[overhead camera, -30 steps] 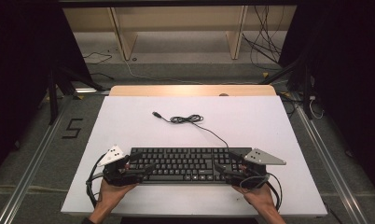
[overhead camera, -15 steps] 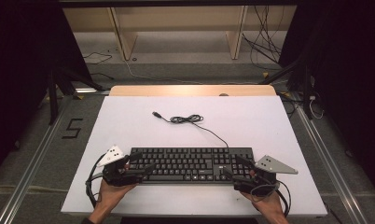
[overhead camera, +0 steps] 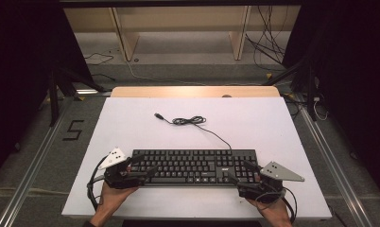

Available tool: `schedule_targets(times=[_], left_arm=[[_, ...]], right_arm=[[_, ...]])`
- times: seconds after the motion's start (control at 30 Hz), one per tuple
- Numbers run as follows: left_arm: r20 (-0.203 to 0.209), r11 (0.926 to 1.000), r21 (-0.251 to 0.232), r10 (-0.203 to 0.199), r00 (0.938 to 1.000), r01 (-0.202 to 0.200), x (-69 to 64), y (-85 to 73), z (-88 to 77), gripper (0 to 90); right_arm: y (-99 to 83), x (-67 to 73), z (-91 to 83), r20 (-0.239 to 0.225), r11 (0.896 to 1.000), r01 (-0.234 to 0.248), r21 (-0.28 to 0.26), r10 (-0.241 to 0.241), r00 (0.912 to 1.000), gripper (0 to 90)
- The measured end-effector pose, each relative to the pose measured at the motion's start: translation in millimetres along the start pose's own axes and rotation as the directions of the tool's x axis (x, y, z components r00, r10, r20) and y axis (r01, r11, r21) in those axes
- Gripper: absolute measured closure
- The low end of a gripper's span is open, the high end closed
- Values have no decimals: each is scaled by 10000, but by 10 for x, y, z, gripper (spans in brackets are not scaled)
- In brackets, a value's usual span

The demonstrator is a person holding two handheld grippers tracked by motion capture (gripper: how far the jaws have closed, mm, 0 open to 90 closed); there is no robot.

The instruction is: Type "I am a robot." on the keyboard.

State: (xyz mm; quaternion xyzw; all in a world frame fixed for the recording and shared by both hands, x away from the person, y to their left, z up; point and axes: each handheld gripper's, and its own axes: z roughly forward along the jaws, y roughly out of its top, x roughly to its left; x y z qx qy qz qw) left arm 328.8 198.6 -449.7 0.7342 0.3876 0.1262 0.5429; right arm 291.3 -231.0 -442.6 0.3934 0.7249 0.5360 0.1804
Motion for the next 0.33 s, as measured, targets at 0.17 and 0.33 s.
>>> schedule_targets(times=[0.17,0.33], left_arm=[[7,10000,12,8,10000,-8,-3,-1,4,249],[-7,10000,0,-3,10000,3,-1,-1,2,249]], right_arm=[[6,-8,-3,46,10000,20,-77,-20,10000,252],[9,-6,-2,63,10000,16,-98,-15,10000,250]])
